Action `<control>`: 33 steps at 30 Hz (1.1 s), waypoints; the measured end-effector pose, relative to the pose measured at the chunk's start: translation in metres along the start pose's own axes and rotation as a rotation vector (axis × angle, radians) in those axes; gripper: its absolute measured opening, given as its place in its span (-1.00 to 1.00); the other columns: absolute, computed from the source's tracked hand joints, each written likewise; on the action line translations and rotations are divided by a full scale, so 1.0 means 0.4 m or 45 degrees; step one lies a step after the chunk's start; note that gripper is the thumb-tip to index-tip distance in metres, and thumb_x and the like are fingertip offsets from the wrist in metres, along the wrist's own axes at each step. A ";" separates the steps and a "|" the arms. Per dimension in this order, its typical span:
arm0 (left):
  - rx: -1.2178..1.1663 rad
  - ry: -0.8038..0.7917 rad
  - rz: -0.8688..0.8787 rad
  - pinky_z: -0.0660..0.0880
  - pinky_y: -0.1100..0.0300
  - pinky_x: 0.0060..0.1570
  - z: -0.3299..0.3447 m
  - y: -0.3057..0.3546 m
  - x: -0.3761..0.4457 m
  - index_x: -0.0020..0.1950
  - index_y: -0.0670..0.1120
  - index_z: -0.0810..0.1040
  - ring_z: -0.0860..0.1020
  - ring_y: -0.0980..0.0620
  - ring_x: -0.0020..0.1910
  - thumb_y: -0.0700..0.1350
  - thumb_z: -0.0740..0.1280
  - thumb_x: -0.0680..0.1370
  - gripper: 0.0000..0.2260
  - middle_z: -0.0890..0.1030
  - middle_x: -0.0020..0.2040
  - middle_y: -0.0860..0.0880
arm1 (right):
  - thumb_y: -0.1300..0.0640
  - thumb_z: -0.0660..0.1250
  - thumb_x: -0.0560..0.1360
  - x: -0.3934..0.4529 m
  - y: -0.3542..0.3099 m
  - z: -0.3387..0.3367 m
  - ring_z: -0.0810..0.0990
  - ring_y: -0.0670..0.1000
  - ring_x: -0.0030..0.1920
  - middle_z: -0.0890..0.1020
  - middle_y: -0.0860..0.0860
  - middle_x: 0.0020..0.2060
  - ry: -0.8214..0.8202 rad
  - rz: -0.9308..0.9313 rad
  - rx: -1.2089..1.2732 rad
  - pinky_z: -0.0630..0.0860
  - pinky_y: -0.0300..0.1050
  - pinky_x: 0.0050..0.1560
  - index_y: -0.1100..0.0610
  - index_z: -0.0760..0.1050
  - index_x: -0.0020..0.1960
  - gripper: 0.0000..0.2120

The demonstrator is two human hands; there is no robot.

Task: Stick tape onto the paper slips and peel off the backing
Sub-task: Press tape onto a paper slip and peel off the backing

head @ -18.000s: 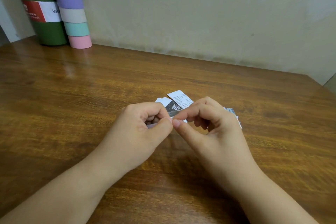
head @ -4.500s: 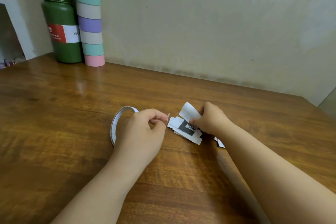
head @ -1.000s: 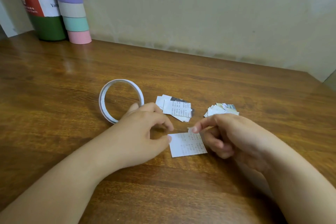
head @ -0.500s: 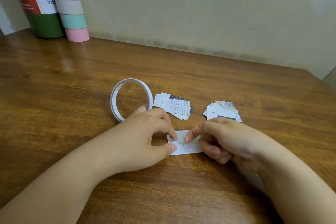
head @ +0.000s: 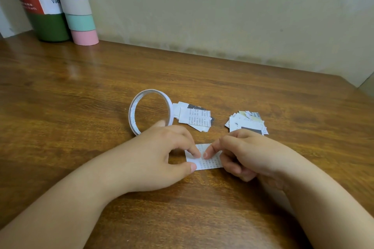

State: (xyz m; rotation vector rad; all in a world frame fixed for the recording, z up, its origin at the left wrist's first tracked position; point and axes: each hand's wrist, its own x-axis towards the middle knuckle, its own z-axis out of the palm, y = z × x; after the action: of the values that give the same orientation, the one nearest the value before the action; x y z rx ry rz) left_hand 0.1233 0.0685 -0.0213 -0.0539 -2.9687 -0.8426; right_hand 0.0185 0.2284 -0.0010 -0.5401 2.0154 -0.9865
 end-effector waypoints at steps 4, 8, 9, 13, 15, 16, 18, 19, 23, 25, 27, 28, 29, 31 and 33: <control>0.001 -0.033 0.001 0.30 0.34 0.16 0.001 0.001 0.000 0.10 0.29 0.55 0.31 0.27 0.10 0.12 0.31 0.48 -0.80 0.42 0.09 0.36 | 0.23 0.05 0.57 -0.001 -0.003 0.002 0.13 -0.09 -0.64 0.31 0.01 -0.62 0.018 0.003 -0.025 0.08 -0.33 -0.61 0.28 0.57 -0.04 -0.68; 0.007 -0.045 0.005 0.30 0.30 0.18 0.006 0.001 0.002 0.12 0.30 0.54 0.31 0.26 0.11 0.11 0.32 0.49 -0.78 0.39 0.10 0.34 | 0.22 0.05 0.56 -0.002 -0.004 0.005 0.16 -0.09 -0.64 0.33 0.01 -0.62 0.036 0.000 -0.075 0.12 -0.32 -0.61 0.26 0.57 -0.03 -0.68; 0.011 -0.045 0.004 0.31 0.29 0.18 0.007 0.001 0.002 0.12 0.30 0.54 0.31 0.26 0.11 0.11 0.31 0.49 -0.79 0.39 0.10 0.34 | 0.21 0.05 0.57 -0.003 -0.005 0.006 0.16 -0.09 -0.64 0.34 0.01 -0.61 0.041 0.000 -0.083 0.12 -0.32 -0.61 0.25 0.57 -0.03 -0.68; 0.010 -0.036 -0.006 0.29 0.29 0.19 0.008 0.001 0.004 0.09 0.30 0.55 0.31 0.26 0.12 0.10 0.29 0.51 -0.81 0.39 0.10 0.35 | 0.17 0.06 0.58 -0.012 -0.007 0.001 0.20 -0.09 -0.64 0.37 0.01 -0.59 0.072 0.017 -0.130 0.16 -0.30 -0.60 0.21 0.59 -0.04 -0.68; 0.015 -0.034 -0.015 0.29 0.30 0.20 0.009 -0.001 0.006 0.09 0.29 0.55 0.31 0.26 0.12 0.10 0.28 0.51 -0.82 0.39 0.09 0.35 | 0.15 0.06 0.59 -0.017 -0.009 -0.004 0.21 -0.08 -0.63 0.39 0.02 -0.58 0.076 0.019 -0.151 0.18 -0.29 -0.59 0.18 0.60 -0.05 -0.67; 0.020 -0.032 -0.021 0.28 0.31 0.20 0.010 -0.002 0.006 0.09 0.29 0.55 0.31 0.26 0.13 0.09 0.28 0.52 -0.82 0.39 0.09 0.35 | 0.15 0.06 0.59 -0.019 -0.009 -0.006 0.22 -0.08 -0.62 0.39 0.02 -0.58 0.081 0.016 -0.163 0.18 -0.28 -0.58 0.17 0.61 -0.06 -0.67; 0.021 -0.022 -0.019 0.25 0.34 0.20 0.012 -0.004 0.007 0.09 0.28 0.56 0.31 0.26 0.13 0.09 0.28 0.52 -0.82 0.38 0.09 0.36 | 0.13 0.08 0.57 -0.023 -0.009 -0.011 0.26 -0.08 -0.62 0.44 0.00 -0.58 0.131 0.009 -0.222 0.22 -0.27 -0.55 0.12 0.61 -0.09 -0.68; 0.017 -0.020 -0.018 0.23 0.36 0.20 0.012 -0.004 0.007 0.09 0.27 0.56 0.31 0.27 0.12 0.09 0.28 0.52 -0.82 0.38 0.09 0.36 | 0.10 0.09 0.56 -0.025 -0.006 -0.016 0.31 -0.09 -0.60 0.49 -0.02 -0.56 0.193 0.002 -0.297 0.26 -0.26 -0.52 0.09 0.60 -0.14 -0.69; 0.020 -0.021 -0.020 0.26 0.39 0.15 0.013 -0.007 0.007 0.10 0.26 0.56 0.32 0.25 0.11 0.09 0.29 0.51 -0.81 0.38 0.09 0.35 | 0.10 0.15 0.50 -0.030 0.007 -0.042 0.41 -0.06 -0.49 0.53 -0.07 -0.55 0.382 -0.201 -0.490 0.44 -0.12 -0.28 0.03 0.60 -0.19 -0.75; 0.028 -0.019 -0.016 0.26 0.41 0.10 0.013 -0.007 0.006 0.10 0.26 0.56 0.32 0.24 0.08 0.09 0.29 0.51 -0.81 0.37 0.09 0.35 | 0.19 0.18 0.50 -0.035 0.005 -0.039 0.36 -0.05 -0.50 0.45 -0.09 -0.58 0.315 -0.334 -0.441 0.39 -0.12 -0.33 -0.03 0.60 -0.16 -0.75; 0.039 -0.027 -0.013 0.27 0.41 0.08 0.013 -0.006 0.006 0.11 0.27 0.55 0.32 0.24 0.07 0.09 0.29 0.51 -0.81 0.37 0.10 0.35 | 0.22 0.21 0.50 -0.037 0.006 -0.032 0.32 -0.11 -0.52 0.41 -0.10 -0.57 0.274 -0.434 -0.498 0.32 -0.28 -0.40 -0.05 0.61 -0.14 -0.74; 0.042 -0.031 -0.014 0.28 0.40 0.08 0.013 -0.006 0.006 0.11 0.27 0.55 0.32 0.24 0.07 0.10 0.29 0.51 -0.80 0.37 0.10 0.34 | 0.22 0.22 0.50 -0.036 0.008 -0.030 0.31 -0.13 -0.54 0.41 -0.11 -0.57 0.271 -0.462 -0.553 0.29 -0.34 -0.43 -0.07 0.61 -0.13 -0.74; 0.043 -0.033 -0.013 0.29 0.39 0.08 0.012 -0.006 0.006 0.11 0.27 0.54 0.32 0.24 0.07 0.10 0.29 0.51 -0.80 0.37 0.10 0.34 | 0.21 0.23 0.50 -0.035 0.010 -0.027 0.33 -0.13 -0.54 0.42 -0.11 -0.56 0.274 -0.475 -0.599 0.28 -0.36 -0.45 -0.09 0.61 -0.12 -0.75; 0.047 -0.033 -0.012 0.30 0.37 0.10 0.011 -0.004 0.006 0.11 0.27 0.54 0.32 0.24 0.08 0.10 0.29 0.51 -0.81 0.38 0.09 0.34 | 0.20 0.23 0.49 -0.031 0.014 -0.023 0.34 -0.13 -0.52 0.43 -0.11 -0.54 0.271 -0.471 -0.655 0.31 -0.33 -0.44 -0.12 0.59 -0.12 -0.74; 0.049 -0.037 -0.010 0.30 0.33 0.14 0.010 -0.003 0.006 0.11 0.28 0.54 0.32 0.24 0.09 0.10 0.28 0.51 -0.81 0.38 0.09 0.34 | 0.19 0.22 0.49 -0.027 0.019 -0.020 0.35 -0.13 -0.51 0.44 -0.13 -0.54 0.271 -0.449 -0.699 0.32 -0.31 -0.44 -0.14 0.59 -0.12 -0.74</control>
State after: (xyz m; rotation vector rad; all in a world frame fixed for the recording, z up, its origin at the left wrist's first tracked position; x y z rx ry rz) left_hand 0.1205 0.0696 -0.0252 -0.0539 -3.0130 -0.7917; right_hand 0.0179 0.2439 0.0010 -1.1565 2.4464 -0.6958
